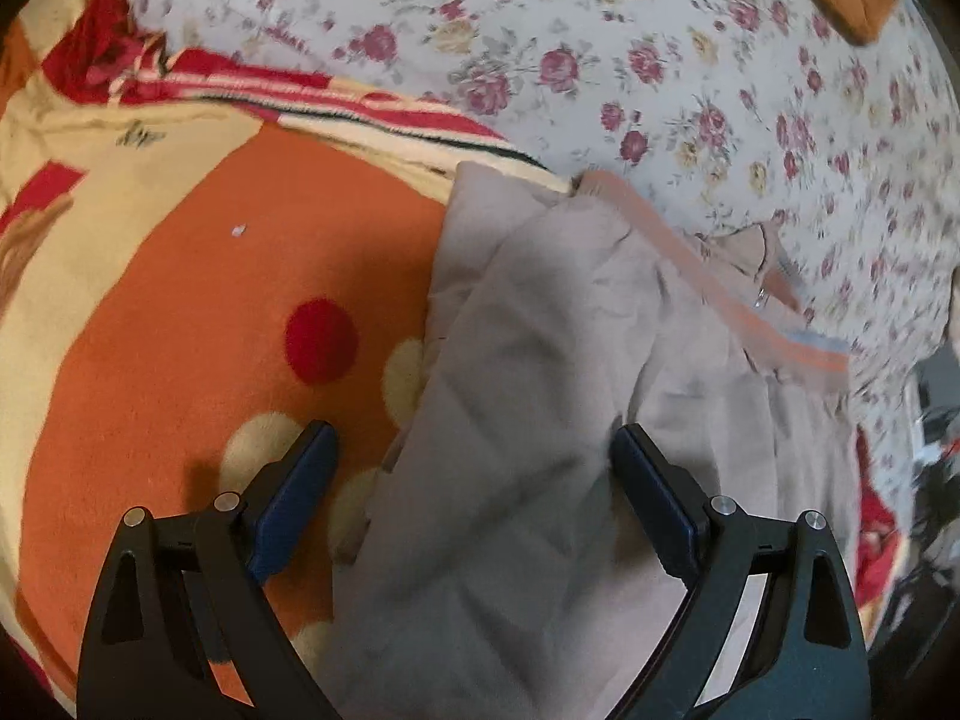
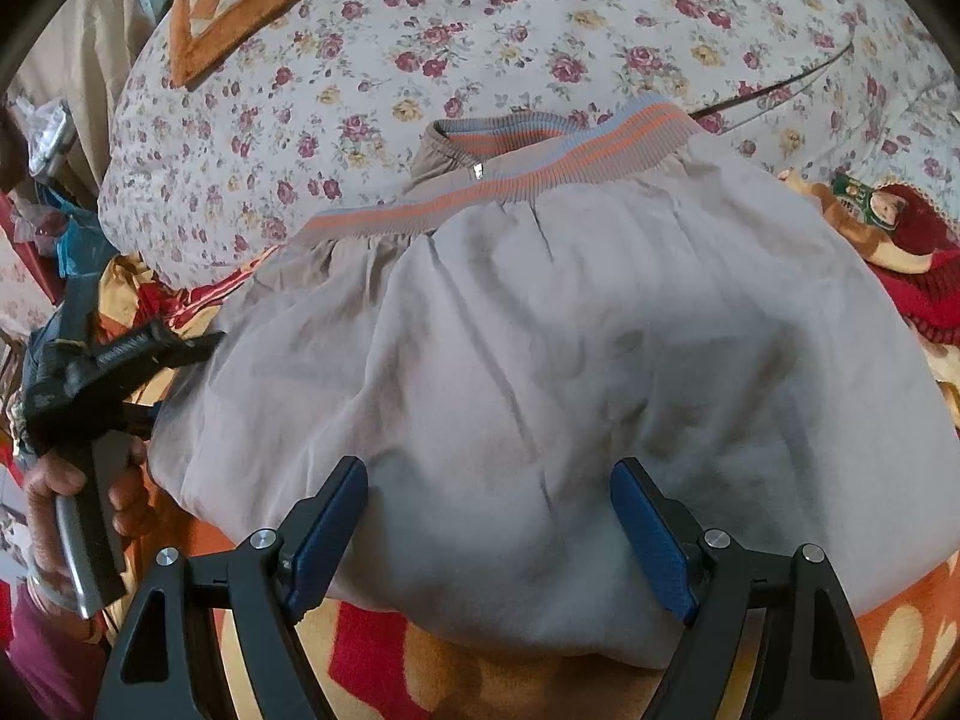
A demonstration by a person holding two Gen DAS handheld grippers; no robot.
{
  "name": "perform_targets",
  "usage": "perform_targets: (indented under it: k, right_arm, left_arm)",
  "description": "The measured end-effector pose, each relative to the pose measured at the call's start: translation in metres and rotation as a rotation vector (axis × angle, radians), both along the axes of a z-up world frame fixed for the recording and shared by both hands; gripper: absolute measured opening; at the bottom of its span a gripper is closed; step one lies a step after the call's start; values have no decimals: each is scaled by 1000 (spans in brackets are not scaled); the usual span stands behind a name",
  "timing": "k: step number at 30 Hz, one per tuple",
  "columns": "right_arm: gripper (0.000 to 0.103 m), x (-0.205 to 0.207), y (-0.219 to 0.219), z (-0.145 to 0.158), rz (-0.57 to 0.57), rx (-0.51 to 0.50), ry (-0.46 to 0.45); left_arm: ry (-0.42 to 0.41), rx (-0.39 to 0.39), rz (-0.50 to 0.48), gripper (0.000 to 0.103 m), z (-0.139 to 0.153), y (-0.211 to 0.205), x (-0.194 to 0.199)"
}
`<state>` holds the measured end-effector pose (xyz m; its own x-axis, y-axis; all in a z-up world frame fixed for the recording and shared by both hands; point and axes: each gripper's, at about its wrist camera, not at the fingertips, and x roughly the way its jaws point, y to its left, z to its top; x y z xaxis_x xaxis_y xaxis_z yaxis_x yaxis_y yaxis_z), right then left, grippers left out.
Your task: Fold large clothes
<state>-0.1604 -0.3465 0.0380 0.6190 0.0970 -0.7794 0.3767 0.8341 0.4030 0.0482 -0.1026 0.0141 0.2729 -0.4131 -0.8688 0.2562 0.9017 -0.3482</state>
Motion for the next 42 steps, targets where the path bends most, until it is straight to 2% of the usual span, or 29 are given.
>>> perform_targets:
  k: [3, 4, 6, 9, 12, 16, 21, 23, 26, 29, 31, 33, 36, 38, 40, 42]
  right_arm:
    - [81, -1, -1, 0, 1, 3, -4]
    - [81, -1, -1, 0, 0, 4, -5]
    - [81, -1, -1, 0, -1, 2, -5]
    - [81, -3, -1, 4, -6, -15, -11]
    - [81, -7, -2, 12, -7, -51, -16]
    - [81, -17, -10, 21, 0, -100, -8]
    - [81, -37, -32, 22, -24, -149, 9]
    - [81, -43, -42, 21, -49, -153, 23]
    - [81, -58, -58, 26, -95, -145, -3]
    - [81, -76, -79, 28, -170, -108, -44]
    - [81, -86, -98, 28, -222, -55, -71]
    - [81, -95, -114, 26, -269, -27, -91]
    - [81, -107, -131, 15, -315, 39, -87]
    - [81, -111, -135, 14, -310, 93, -109]
    - [81, -112, -138, 18, -317, 117, -137]
    - [81, -111, -136, 23, -309, 135, -163]
  left_arm:
    - [18, -25, -13, 93, 0, 1, 3]
    - [22, -43, -22, 89, -1, 1, 4]
    - [27, -82, -62, 57, 1, -1, 3]
    - [12, -95, -70, 37, 5, -3, 1]
    - [7, -129, -53, 25, 12, 1, 1]
    - [-61, -159, -69, 20, 40, -5, -11]
    - [-174, -159, -172, 16, 89, -36, -45]
    - [-194, -177, -222, 12, 111, -56, -61]
    - [-249, -159, -319, 6, 142, -99, -90]
    - [-280, -134, -430, 2, 157, -156, -119]
    - [-309, -97, -488, 2, 157, -195, -136]
    - [-317, -52, -501, 2, 151, -219, -146]
    - [-221, -80, -531, 2, 142, -223, -149]
    - [-223, -58, -516, 4, 142, -211, -149]
    - [-231, -51, -517, 17, 144, -194, -147]
    - [-220, -58, -488, 61, 142, -173, -140]
